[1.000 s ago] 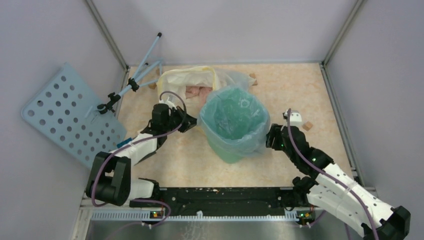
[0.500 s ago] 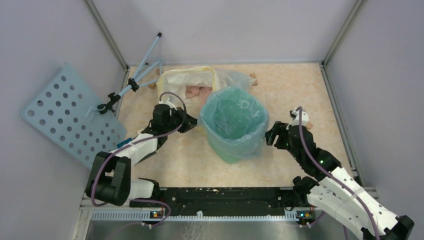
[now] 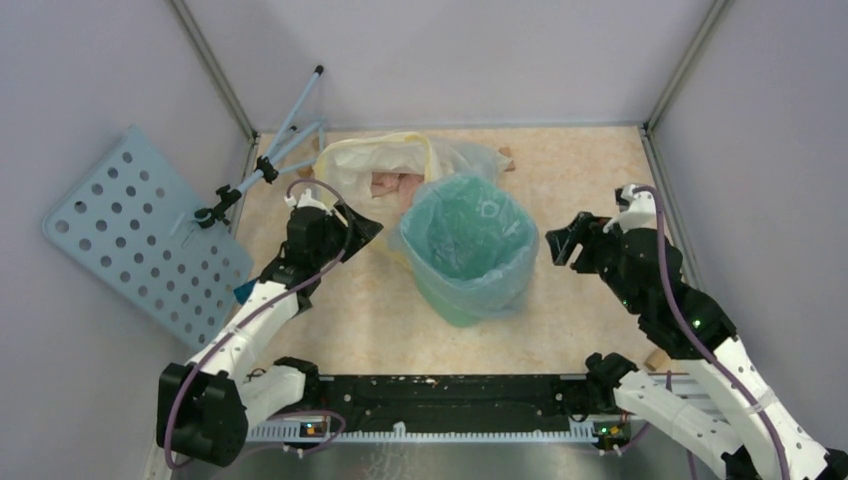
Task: Put the trash bags into the trash bin
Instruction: Pick up the trash bin from the center of the board.
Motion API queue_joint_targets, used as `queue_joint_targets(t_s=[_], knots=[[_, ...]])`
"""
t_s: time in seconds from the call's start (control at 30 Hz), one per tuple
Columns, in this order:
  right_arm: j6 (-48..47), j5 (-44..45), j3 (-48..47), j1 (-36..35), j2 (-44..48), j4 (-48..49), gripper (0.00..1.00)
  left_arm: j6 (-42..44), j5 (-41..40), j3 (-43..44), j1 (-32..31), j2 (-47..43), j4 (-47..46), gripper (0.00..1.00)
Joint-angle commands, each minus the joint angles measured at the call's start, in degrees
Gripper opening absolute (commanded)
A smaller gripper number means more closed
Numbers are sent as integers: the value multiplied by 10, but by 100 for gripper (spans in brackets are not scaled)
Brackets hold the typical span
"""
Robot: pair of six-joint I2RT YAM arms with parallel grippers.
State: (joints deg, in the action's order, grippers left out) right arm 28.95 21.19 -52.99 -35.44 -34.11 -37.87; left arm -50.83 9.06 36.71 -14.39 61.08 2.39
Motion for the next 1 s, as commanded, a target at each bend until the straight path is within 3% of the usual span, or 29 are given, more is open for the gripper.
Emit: queue_joint_targets(t_s=[0.0, 0.1, 0.3, 0.57, 0.97], knots=[[-96, -90, -69, 2, -58, -5, 65, 36, -48, 28, 2, -38, 57, 74], [-141, -117, -105, 2, -113, -10, 64, 55, -24, 33, 2, -59, 62, 80], [-189, -108, -191, 2, -252, -31, 64, 94, 29, 40, 2, -88, 77, 80], [-236, -123, -267, 6, -374, -33, 63, 133, 2, 42, 2, -127, 125, 80], [-276, -165, -315, 16, -471, -63, 50, 171, -18, 57, 2, -152, 157, 80]])
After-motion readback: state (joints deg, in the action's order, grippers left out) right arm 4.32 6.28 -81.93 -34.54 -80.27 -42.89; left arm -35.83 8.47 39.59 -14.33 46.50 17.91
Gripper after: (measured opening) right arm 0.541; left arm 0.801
